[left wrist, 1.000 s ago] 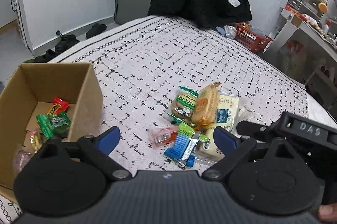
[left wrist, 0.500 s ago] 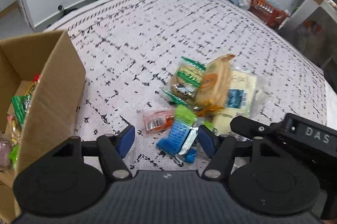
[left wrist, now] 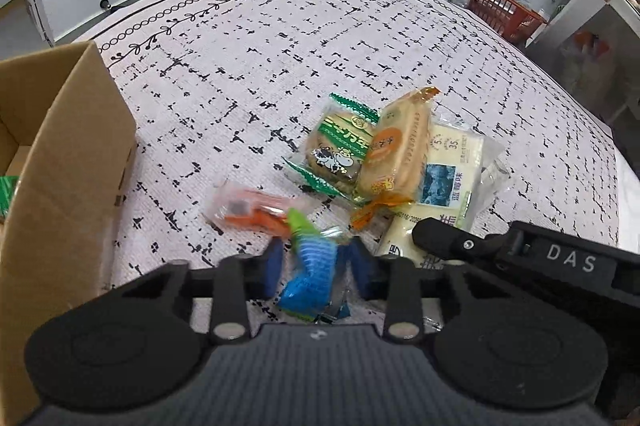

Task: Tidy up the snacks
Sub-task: 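Grasp the blue packet with the left gripper while the right gripper grasps the white cheese stick, then carry the blue packet and cheese stick over the box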

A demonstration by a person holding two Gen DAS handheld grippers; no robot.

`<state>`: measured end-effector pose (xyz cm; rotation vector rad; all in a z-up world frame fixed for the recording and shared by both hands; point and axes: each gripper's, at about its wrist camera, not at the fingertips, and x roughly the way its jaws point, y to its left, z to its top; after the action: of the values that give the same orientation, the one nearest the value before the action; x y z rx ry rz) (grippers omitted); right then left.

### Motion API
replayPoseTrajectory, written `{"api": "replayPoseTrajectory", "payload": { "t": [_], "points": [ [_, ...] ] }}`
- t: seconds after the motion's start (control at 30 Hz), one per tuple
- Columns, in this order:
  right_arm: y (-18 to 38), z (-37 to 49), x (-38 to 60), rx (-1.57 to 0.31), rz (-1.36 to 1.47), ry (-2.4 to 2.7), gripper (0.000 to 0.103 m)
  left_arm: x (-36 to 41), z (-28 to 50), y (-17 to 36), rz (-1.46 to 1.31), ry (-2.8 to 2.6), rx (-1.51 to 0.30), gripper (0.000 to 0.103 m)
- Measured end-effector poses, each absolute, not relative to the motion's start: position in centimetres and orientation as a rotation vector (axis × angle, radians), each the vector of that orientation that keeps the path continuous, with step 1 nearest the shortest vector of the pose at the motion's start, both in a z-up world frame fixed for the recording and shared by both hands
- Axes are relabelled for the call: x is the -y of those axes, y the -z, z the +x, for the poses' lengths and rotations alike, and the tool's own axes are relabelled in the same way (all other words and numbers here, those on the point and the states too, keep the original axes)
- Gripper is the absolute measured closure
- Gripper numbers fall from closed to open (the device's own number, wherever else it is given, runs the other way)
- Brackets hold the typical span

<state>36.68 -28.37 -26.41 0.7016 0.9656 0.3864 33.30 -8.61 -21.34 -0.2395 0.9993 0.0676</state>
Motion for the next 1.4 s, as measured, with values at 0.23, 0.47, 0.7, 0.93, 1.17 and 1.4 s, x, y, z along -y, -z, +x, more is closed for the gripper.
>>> {"api": "replayPoseTrajectory", "payload": {
  "t": [0.23,0.47,0.7,0.93,1.17,1.4],
  "points": [
    [25.1,35.3,28.9,-0.927,0.678,-0.368,0.080,8.1,32.2,20.1,-0.251,-0.065,-0.970,0.078],
    [23.2,33.7,29.5,-0.876,0.654,-0.359,0.080,7.7,30.8,18.0,-0.265,-0.039,-0.916,0.078],
    [20.3,32.0,28.1,-0.825,0.594,-0.406,0.080,7.4,29.0,15.1,-0.273,-0.006,-0.880,0.078],
    [17.7,30.4,26.7,-0.789,0.552,-0.434,0.080,7.1,27.3,12.0,-0.278,0.043,-0.863,0.078],
    [15.6,28.8,25.2,-0.769,0.525,-0.430,0.080,5.4,26.8,11.0,-0.291,0.091,-0.866,0.078],
    [14.0,27.6,23.5,-0.766,0.488,-0.434,0.080,2.8,27.0,10.7,-0.349,0.115,-0.875,0.078]
  ]
}}
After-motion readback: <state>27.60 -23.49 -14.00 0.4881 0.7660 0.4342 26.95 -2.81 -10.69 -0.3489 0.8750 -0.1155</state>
